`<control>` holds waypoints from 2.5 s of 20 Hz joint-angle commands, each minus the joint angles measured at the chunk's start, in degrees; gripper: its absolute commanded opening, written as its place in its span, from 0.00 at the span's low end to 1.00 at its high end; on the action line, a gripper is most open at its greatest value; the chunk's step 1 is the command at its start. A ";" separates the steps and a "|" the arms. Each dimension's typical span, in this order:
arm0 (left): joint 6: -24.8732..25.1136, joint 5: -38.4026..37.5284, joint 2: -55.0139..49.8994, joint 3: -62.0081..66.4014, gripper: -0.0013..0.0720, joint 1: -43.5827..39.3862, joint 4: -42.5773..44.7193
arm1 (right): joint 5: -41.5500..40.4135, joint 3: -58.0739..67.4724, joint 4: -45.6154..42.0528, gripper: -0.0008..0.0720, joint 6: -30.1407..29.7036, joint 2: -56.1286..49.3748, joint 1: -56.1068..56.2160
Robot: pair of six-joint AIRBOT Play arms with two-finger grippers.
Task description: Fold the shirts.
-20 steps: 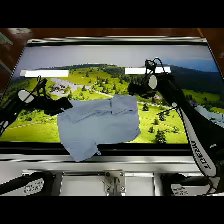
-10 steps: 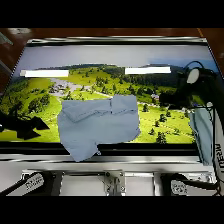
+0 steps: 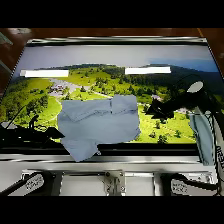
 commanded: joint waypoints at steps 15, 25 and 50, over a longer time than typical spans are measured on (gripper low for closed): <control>6.71 2.58 -3.78 -0.63 0.07 -7.41 -7.80 | -2.58 -2.29 -8.11 0.90 7.67 -0.02 0.94; 8.22 1.09 -2.89 -0.61 0.07 -7.41 -10.12 | -15.65 -13.51 -3.15 0.94 7.54 -2.01 9.57; -2.21 17.68 28.74 66.93 0.07 -7.41 -11.37 | -16.28 32.46 -10.82 0.11 3.63 34.77 16.96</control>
